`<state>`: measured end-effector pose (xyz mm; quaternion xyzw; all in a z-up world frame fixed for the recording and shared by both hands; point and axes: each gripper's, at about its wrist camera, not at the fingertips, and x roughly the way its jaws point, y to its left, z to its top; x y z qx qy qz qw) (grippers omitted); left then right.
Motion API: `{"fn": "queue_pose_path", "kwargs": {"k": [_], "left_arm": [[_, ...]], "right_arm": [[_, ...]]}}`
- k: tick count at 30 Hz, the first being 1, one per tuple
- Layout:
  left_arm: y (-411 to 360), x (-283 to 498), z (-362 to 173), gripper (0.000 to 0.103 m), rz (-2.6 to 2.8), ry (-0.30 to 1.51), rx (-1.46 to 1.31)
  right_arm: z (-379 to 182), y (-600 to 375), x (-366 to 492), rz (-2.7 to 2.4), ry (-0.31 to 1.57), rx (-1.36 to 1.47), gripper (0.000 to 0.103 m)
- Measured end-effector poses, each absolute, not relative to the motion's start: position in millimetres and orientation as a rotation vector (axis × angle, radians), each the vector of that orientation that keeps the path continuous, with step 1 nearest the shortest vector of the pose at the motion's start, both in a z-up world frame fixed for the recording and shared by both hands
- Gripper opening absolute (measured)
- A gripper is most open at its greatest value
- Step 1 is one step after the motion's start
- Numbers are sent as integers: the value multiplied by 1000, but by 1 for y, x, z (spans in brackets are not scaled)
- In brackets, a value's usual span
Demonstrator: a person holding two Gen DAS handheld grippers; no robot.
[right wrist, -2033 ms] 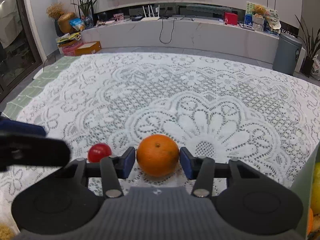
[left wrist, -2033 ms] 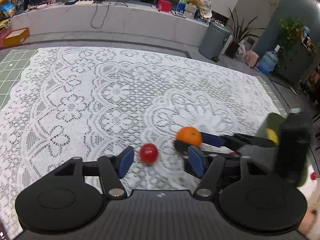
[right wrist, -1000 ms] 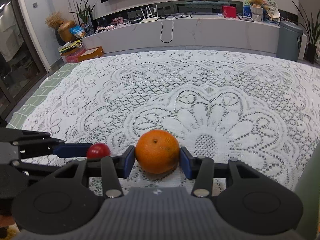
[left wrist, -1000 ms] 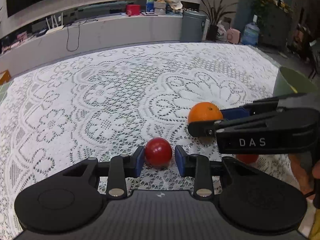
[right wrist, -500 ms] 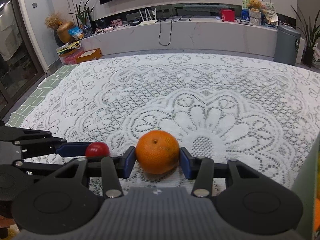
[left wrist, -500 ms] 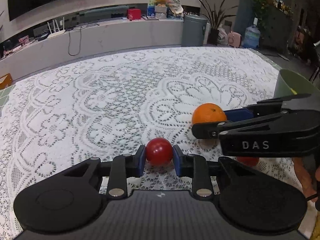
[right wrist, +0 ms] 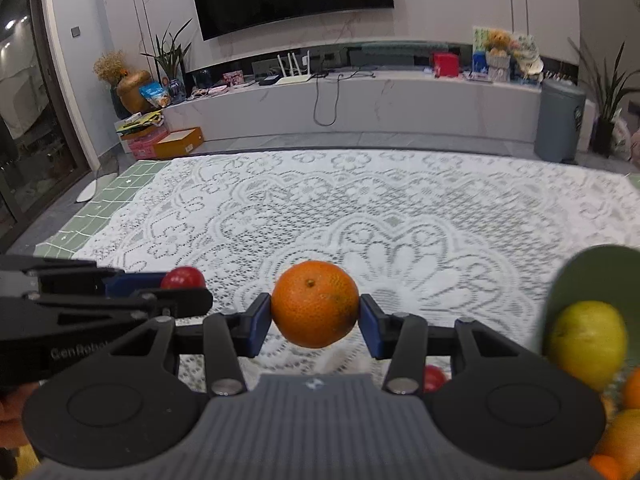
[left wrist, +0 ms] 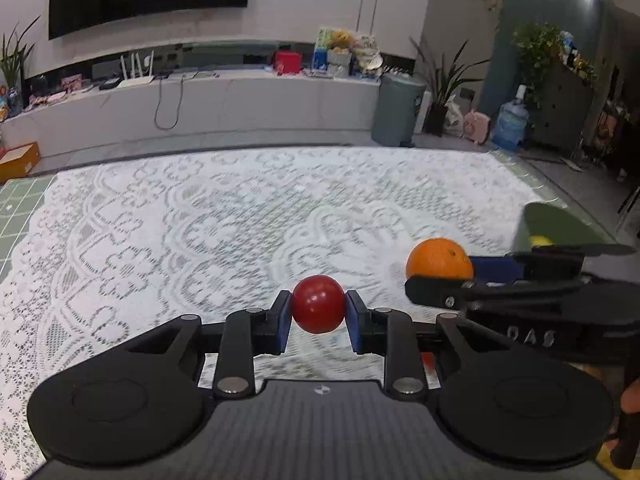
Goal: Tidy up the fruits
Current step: 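Carry the tomato and mandarin over the green colander with both tools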
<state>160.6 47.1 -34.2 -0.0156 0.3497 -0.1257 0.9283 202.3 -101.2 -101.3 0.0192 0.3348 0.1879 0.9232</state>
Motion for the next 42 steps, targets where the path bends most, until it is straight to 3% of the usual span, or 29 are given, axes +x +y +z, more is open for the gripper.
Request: {"fn": "queue_pose_path", "kwargs": {"k": [11,21,42], "left_arm": [[-21,126,-7,31,-359,667,-54],[-95,117,13,31,-458,642,55],[-177,171,-36,31,-560,797,195]], "right_arm": [[-65,-172,152,300,621,96,44],[-56,-276,132,117,658,316,45],[-95,-317,185,52,727,372,45]]}}
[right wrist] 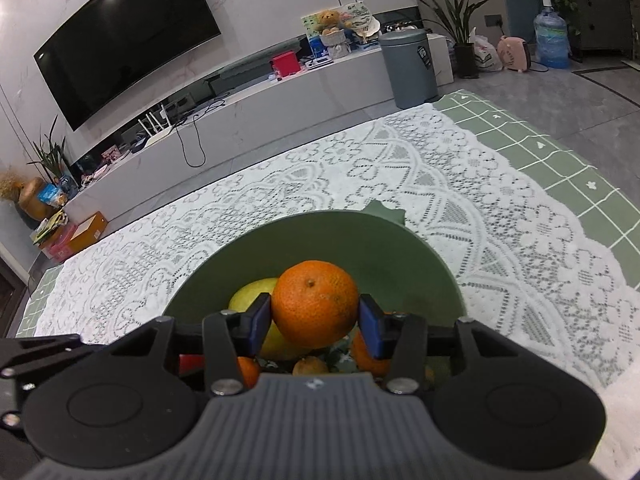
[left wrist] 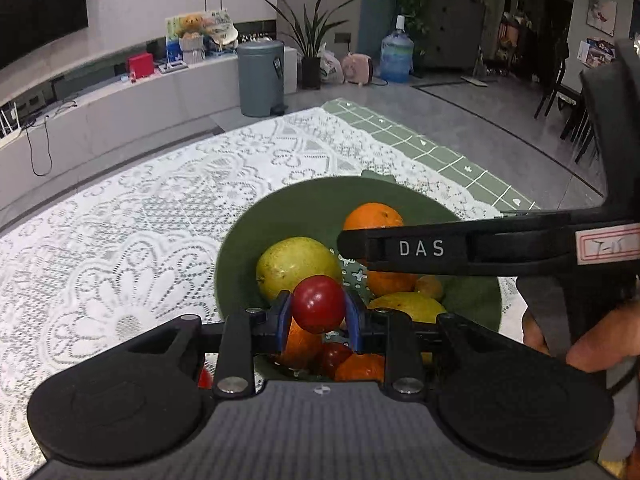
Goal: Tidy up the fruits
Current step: 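Carry the tomato and mandarin over the green colander with both tools, then lower the tomato and mandarin into the colander and open both tools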
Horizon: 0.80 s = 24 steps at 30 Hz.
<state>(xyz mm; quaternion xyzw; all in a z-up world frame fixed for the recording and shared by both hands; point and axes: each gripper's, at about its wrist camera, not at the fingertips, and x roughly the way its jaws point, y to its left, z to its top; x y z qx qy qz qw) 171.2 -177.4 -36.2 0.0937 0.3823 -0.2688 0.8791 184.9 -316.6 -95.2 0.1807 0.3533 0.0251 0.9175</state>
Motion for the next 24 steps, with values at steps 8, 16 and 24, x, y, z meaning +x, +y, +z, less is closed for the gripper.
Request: {"fn": "queue_pose_path", "kwargs": {"k": [8,16,24], "left_arm": [[-186,182,-47,31,-580,824,215],[-185,188,-55,31,-584,847,181],[-181,187,-53,31,-589,847,168]], "right_arm": [[-100,-313,195,34,741,346,44],[-105,-309,199,31,766,326,45],[-103,-307,197,26,752,339,47]]}}
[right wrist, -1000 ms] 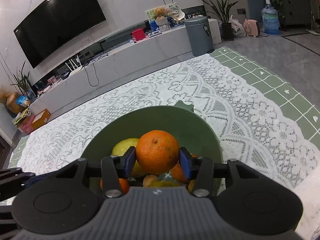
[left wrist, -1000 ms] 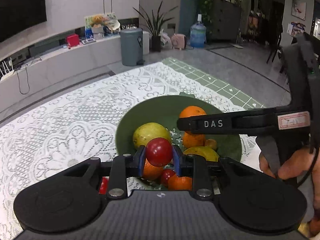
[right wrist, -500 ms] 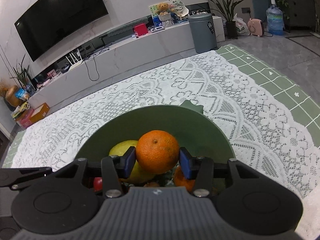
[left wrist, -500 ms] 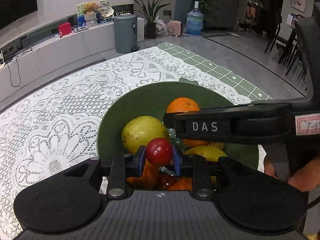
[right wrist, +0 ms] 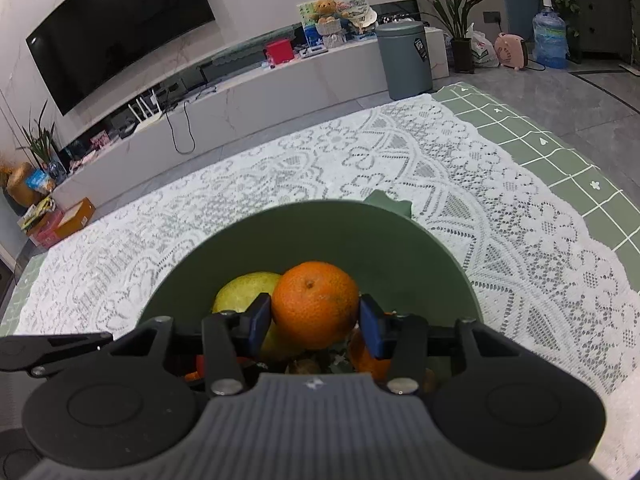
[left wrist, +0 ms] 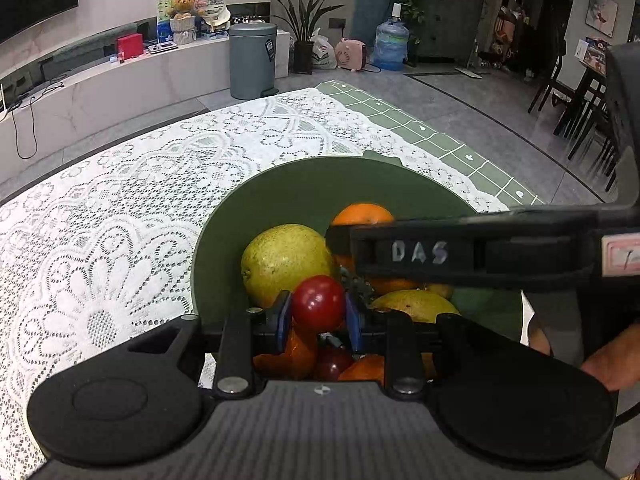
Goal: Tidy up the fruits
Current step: 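Lower the tomato and mandarin into the colander and open both tools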
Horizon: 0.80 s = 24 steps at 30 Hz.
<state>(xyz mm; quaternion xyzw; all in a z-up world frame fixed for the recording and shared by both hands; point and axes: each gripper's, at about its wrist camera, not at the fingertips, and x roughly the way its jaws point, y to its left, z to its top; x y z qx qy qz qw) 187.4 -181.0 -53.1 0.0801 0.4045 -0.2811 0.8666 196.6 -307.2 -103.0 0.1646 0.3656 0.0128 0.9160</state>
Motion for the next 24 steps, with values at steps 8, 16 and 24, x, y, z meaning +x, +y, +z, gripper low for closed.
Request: {"fn": "queue_pose_path", "kwargs": {"k": [8,16,24], "left_arm": [[-177,185,-49,31,-593,860,174],[-187,187,-50,31,-601,877,198],[-195,192,-56,32,-594,905,203]], "right_arm": [[-92,-319,184,-12,661,382,53],[-87,-338,174,-60,611,478,53],[-87,-337,173,-33,616,478,53]]}}
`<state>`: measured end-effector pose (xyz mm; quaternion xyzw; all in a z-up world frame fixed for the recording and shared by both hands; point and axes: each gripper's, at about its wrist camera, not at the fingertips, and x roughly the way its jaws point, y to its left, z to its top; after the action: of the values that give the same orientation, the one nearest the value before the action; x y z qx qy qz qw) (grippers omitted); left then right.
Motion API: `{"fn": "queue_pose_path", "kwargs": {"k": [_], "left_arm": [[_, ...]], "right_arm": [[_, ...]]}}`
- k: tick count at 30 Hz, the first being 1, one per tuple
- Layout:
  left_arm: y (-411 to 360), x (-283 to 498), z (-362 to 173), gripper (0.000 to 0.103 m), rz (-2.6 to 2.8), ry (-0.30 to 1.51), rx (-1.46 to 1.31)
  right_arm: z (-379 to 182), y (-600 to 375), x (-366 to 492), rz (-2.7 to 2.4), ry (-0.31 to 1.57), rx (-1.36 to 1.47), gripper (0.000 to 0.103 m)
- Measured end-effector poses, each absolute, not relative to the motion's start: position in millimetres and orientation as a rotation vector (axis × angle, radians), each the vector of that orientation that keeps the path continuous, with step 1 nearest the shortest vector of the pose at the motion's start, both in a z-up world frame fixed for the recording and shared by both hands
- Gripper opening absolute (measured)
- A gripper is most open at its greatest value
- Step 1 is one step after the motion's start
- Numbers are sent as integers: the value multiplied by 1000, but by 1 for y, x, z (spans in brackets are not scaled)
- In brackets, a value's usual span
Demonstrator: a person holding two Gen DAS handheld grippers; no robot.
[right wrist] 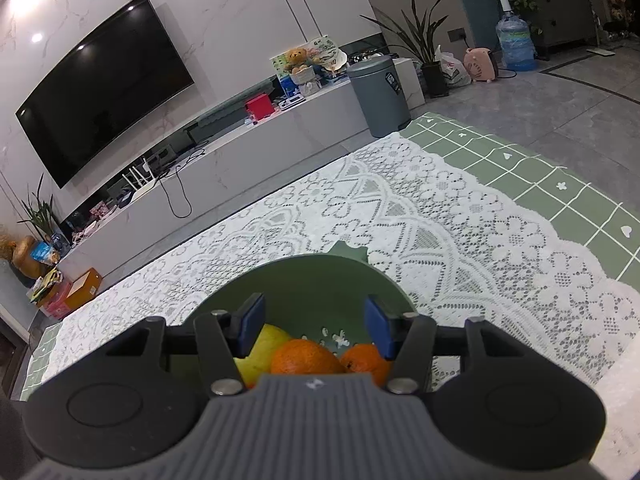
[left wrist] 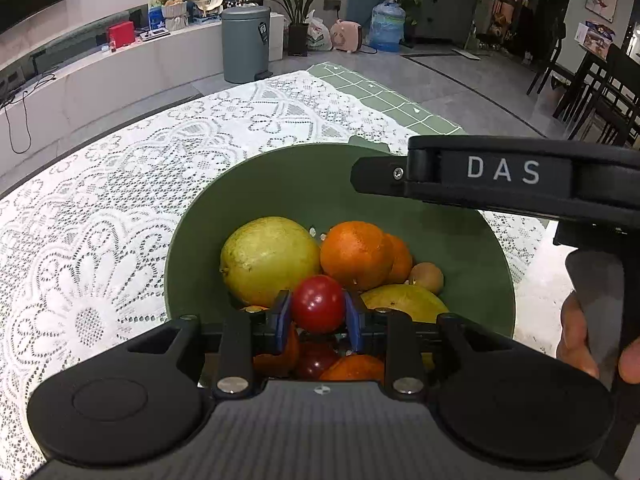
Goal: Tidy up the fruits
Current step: 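Lower the tomato and mandarin into the colander and open both tools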
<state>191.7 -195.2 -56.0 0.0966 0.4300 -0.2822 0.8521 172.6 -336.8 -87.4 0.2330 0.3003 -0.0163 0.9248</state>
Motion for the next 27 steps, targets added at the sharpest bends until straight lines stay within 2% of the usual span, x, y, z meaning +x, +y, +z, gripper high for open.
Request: {"fn": "queue_pose_path", "kwargs": {"k": [6,11,16,21,27], "left_arm": [[-199,192,-57,32,-592,919,224],[-197,193,-56,39,-581,927,224],[-194,189,-48,56,-593,911,205],[-186,177,-33,56,-582,867,198],[-157,162,-9,56,-507,836,157]], "right_arm": [[-88,-338,172,-29,620,486,53],[-89,-339,173,-29,624,490,53],[-89,-338,173,-24,626,487,53],[-90,-339,170,-26,625,494,53],[-87,-333,160,-40,604,477,59]]}}
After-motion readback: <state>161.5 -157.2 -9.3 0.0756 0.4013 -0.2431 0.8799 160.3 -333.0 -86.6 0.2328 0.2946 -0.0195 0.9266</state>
